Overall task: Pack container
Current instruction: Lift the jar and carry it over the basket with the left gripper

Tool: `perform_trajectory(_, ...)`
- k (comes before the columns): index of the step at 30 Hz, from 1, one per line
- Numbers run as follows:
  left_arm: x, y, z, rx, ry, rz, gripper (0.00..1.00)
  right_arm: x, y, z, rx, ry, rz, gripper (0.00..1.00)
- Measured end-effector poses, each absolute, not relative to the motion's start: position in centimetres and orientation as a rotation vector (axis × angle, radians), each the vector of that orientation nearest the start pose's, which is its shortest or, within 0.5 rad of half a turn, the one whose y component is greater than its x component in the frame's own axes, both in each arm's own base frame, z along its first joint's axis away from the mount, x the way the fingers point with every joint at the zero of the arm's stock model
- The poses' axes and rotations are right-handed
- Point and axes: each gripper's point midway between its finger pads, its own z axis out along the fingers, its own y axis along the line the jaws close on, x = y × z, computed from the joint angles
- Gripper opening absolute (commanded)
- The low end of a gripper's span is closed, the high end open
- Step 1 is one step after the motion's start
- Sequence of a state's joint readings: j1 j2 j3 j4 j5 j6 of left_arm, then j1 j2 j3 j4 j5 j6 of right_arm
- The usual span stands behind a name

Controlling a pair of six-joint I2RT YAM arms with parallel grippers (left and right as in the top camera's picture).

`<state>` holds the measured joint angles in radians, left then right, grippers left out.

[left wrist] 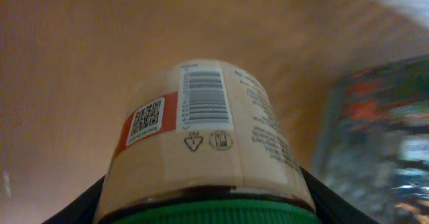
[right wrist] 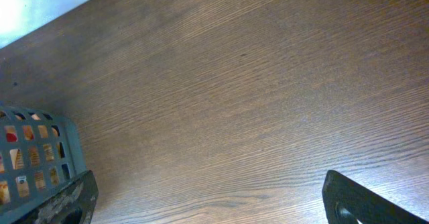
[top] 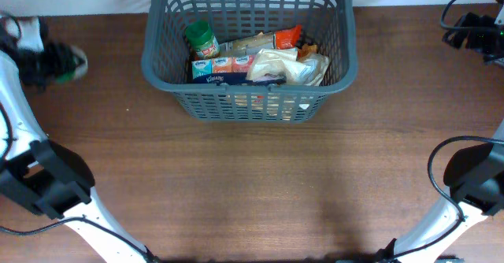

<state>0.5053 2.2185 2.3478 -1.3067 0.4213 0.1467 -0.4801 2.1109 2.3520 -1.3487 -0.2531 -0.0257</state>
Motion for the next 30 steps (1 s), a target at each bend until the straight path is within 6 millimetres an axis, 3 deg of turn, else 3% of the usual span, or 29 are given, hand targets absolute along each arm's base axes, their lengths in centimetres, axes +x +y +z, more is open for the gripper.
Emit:
perform_trajectory(1,48.7,17.5,22.8,-0.26,2.52,-0.357,0.02,45.2,-18.7,24.2,0.514,2.578,0.168,0.99)
perform_trajectory(2,51.1,15.2,28.5,-0.057,2.355,-0.325,0.02,45.2,-18.7,24.2,0.515,2.578,0.169,0.99)
perform_trajectory(5,52.4,9.0,37.7,0.251,2.097,-0.286,0.02,45.2,-18.7,24.2,0.514,2.578,0.168,0.99)
perform_trajectory(6,52.1,5.8,40.9,0.364,1.997,-0.276,0.02,45.2,-18.7,24.2,0.515,2.578,0.169,0.99)
perform_trajectory(8,51.2,0.3,44.6,0.53,1.866,-0.284,0.02,45.2,-18.7,24.2,0.514,2.578,0.168,0.99)
perform_trajectory(11,50.2,-6.9,45.8,0.719,1.776,-0.313,0.02,45.2,-18.7,24.2,0.514,2.578,0.168,0.99)
perform_trajectory(13,50.2,-10.1,44.8,0.793,1.782,-0.311,0.02,45.2,-18.7,24.2,0.515,2.578,0.169,0.99)
perform_trajectory(15,50.5,-13.9,42.4,0.878,1.822,-0.289,0.02,45.2,-18.7,24.2,0.515,2.578,0.169,0.99)
perform_trajectory(19,51.5,-18.2,35.8,0.981,1.97,-0.224,0.02,45.2,-18.7,24.2,0.515,2.578,0.169,0.99)
perform_trajectory(22,52.5,-19.3,29.9,1.032,2.105,-0.171,0.02,45.2,-18.7,24.2,0.515,2.578,0.169,0.99)
perform_trajectory(25,53.6,-18.8,23.5,1.059,2.255,-0.108,0.02,45.2,-18.7,24.2,0.515,2.578,0.169,0.99)
perform_trajectory(28,54.2,-17.4,19.4,1.063,2.365,-0.02,0.02,45.1,-18.7,24.2,0.515,2.578,0.169,0.99)
perform_trajectory(30,54.2,-16.5,18.0,1.062,2.415,0.036,0.04,45.2,-18.7,24.2,0.515,2.578,0.169,0.99)
